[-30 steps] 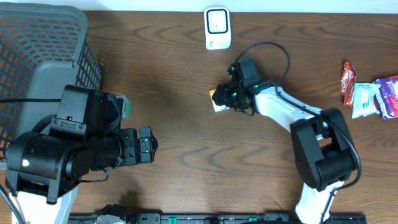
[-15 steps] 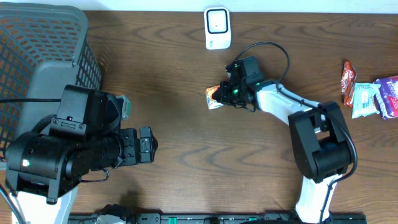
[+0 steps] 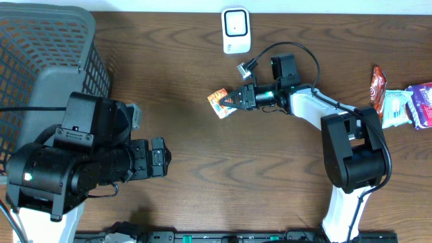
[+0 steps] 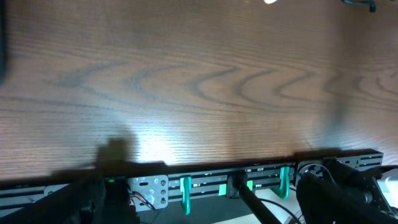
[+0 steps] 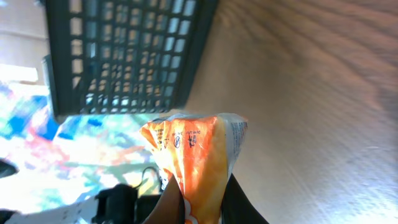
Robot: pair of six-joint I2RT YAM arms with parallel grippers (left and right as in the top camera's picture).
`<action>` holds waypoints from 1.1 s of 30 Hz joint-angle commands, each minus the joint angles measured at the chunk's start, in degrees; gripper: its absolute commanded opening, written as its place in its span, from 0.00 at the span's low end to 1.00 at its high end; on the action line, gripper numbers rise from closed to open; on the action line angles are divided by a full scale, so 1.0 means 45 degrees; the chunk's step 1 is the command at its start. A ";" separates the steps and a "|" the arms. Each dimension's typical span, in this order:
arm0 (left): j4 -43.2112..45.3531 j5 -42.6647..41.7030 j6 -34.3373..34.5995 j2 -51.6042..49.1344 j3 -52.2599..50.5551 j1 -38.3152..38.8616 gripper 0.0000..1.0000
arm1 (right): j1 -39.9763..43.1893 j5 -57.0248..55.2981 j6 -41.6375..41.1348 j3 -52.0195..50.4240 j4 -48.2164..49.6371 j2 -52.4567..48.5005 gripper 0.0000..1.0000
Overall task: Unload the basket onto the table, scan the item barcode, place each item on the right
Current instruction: 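Hold the orange tissue box under the white scanner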
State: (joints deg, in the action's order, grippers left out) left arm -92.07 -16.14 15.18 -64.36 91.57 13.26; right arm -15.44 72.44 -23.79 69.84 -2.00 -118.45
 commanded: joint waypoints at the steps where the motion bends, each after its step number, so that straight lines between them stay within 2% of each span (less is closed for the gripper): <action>1: -0.0238 0.0083 -0.0029 0.0005 0.0087 -0.0049 0.98 | -0.0117 0.0690 0.0024 0.0219 0.0063 0.0010 0.01; 4: -0.0233 0.0087 -0.0029 0.0000 0.0087 -0.0049 0.98 | -0.0194 -0.0670 -0.0544 0.0219 -0.0277 0.0010 0.01; 12: -0.0243 0.0083 -0.0029 0.0005 0.0087 -0.0049 0.98 | -0.0816 -0.6513 -0.0369 0.0223 -0.2074 0.0044 0.01; 15: -0.0243 0.0083 -0.0029 0.0005 0.0087 -0.0049 0.98 | -0.1107 -0.7883 -0.0199 0.0223 -0.2385 0.0374 0.01; 19: -0.0238 0.0083 -0.0029 0.0005 0.0087 -0.0049 0.98 | -0.1729 -1.1176 -0.0165 0.0228 -0.3225 0.1316 0.01; 24: -0.0238 0.0083 -0.0029 0.0005 0.0087 -0.0049 0.98 | -0.3230 -1.6874 0.1214 0.0228 -0.3944 0.2312 0.01; 29: -0.0243 0.0083 -0.0029 0.0005 0.0087 -0.0049 0.98 | -0.5051 -2.4281 0.1598 0.0223 -0.3755 0.2429 0.01; 31: -0.0243 0.0087 -0.0029 0.0005 0.0087 -0.0049 0.98 | -0.5489 -2.6636 0.1632 0.0223 -0.3094 0.2399 0.01; 32: -0.0243 0.0083 -0.0029 0.0005 0.0087 -0.0049 0.98 | -0.5702 -2.7991 0.2599 0.0223 -0.1608 0.2327 0.01; 33: -0.0243 0.0083 -0.0029 0.0005 0.0087 -0.0049 0.98 | -0.5697 -2.7826 0.3623 0.0223 -0.0665 0.2302 0.01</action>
State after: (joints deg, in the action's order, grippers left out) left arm -92.07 -16.16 15.18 -64.36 91.57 13.26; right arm -40.62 -32.03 -17.02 70.02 -12.86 -108.03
